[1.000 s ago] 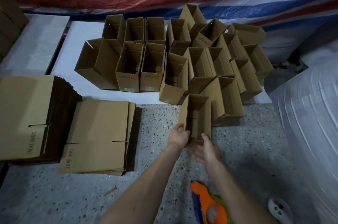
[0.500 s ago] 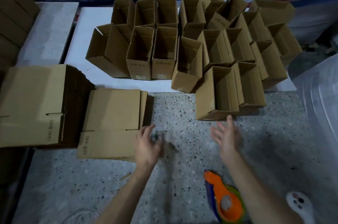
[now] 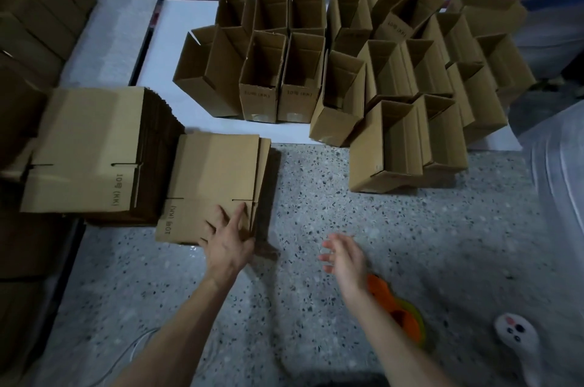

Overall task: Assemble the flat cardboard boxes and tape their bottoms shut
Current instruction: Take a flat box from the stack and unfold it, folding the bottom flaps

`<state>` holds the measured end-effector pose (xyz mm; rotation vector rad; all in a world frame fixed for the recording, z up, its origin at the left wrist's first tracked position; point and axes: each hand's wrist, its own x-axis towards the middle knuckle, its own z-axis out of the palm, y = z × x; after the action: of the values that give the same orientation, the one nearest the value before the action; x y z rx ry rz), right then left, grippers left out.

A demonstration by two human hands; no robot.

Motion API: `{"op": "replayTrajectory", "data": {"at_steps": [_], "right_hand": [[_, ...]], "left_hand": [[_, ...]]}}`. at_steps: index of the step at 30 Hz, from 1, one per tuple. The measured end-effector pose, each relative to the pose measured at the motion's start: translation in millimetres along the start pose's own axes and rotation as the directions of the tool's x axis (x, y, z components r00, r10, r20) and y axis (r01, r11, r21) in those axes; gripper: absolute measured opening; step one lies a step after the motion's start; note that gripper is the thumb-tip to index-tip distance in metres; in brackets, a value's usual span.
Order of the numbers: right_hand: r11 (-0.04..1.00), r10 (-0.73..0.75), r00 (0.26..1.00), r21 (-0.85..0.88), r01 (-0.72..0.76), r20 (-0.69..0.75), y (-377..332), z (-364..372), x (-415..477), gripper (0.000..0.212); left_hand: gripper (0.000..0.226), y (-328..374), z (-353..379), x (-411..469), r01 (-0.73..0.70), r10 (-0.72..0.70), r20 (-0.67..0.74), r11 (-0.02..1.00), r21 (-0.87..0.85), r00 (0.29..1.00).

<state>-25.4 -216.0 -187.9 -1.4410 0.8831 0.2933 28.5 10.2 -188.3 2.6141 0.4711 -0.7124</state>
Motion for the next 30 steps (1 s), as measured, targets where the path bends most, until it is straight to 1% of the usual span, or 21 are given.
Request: {"op": "replayTrajectory", "data": {"at_steps": [3,5,6,8,10,13,16,19,21,22,23,24,25,27,28,30], "right_hand": [[1.000,-0.013,0.999,-0.010,0.013,0.038,-0.1,6.4,-9.1,0.010],[0.999,-0.028,0.999,-0.025,0.029,0.038,-1.4,9.0,-13.7,0.011],[0.999,-0.037,0.999,-0.027,0.038,0.040,-2.6,9.7,-16.1,0.011],[0.998,-0.064,0.997,-0.026,0.065,0.049,-5.9,9.7,-21.3,0.011],[0.993,-0.112,0.992,-0.043,0.114,0.056,-9.8,8.8,-26.6,0.012],[0.970,-0.227,0.971,-0.069,0.232,0.072,-19.6,8.7,-34.0,0.011],[0.939,-0.334,0.940,-0.061,0.339,0.075,-33.2,8.8,-39.2,0.012],[0.897,-0.435,0.896,-0.050,0.440,0.088,-46.8,7.0,-44.5,0.027],[0.867,-0.495,0.863,-0.016,0.499,0.097,-57.6,4.8,-53.4,0.032],[0.848,-0.528,0.843,-0.002,0.531,0.100,-62.2,2.7,-58.2,0.033],[0.826,-0.561,0.822,0.004,0.563,0.099,-66.1,0.0,-62.8,0.034],[0.807,-0.589,0.803,0.002,0.591,0.090,-68.3,-3.5,-67.1,0.036],[0.792,-0.608,0.790,-0.014,0.611,0.075,-68.7,-7.4,-70.7,0.037],[0.765,-0.636,0.770,-0.082,0.638,0.053,-64.0,-15.0,-77.0,0.043],[0.750,-0.648,0.760,-0.132,0.648,0.052,-58.3,-18.5,-79.3,0.045],[0.721,-0.653,0.754,-0.244,0.648,0.071,-39.8,-26.0,-81.7,0.047]], "left_hand": [[0.083,-6.2,-12.2,-10.8,-0.002,-0.001,-0.019,0.992,-0.127,1.000],[0.080,-9.3,-18.1,-21.9,-0.037,0.025,-0.060,0.977,-0.211,0.998],[0.077,-9.5,-20.1,-28.5,-0.061,0.036,-0.099,0.963,-0.263,0.994],[0.065,-8.7,-23.8,-43.1,-0.135,0.057,-0.224,0.927,-0.350,0.973],[0.055,-8.3,-30.1,-60.3,-0.203,0.048,-0.379,0.901,-0.383,0.924],[0.047,-12.9,-48.6,-89.4,-0.282,-0.004,-0.585,0.874,-0.396,0.811],[0.037,-16.6,-72.1,-123.8,-0.370,-0.029,-0.687,0.825,-0.427,0.726],[0.032,-19.4,-95.6,-156.5,-0.476,-0.002,-0.778,0.790,-0.386,0.628],[0.032,-21.3,-106.5,-174.3,-0.546,0.024,-0.827,0.761,-0.349,0.562],[0.030,-22.1,-109.5,-181.0,-0.572,0.031,-0.839,0.745,-0.343,0.544],[0.027,-22.8,-110.7,-185.5,-0.598,0.041,-0.839,0.721,-0.351,0.542],[0.025,-23.7,-109.9,-188.0,-0.623,0.057,-0.827,0.687,-0.374,0.559],[0.024,-25.3,-106.9,-187.6,-0.638,0.074,-0.798,0.647,-0.418,0.598],[0.023,-30.3,-93.2,-177.2,-0.613,0.104,-0.687,0.562,-0.556,0.719],[0.026,-33.5,-82.6,-168.5,-0.566,0.112,-0.611,0.533,-0.629,0.784],[0.030,-39.9,-55.5,-149.1,-0.439,0.100,-0.460,0.530,-0.725,0.882]]}}
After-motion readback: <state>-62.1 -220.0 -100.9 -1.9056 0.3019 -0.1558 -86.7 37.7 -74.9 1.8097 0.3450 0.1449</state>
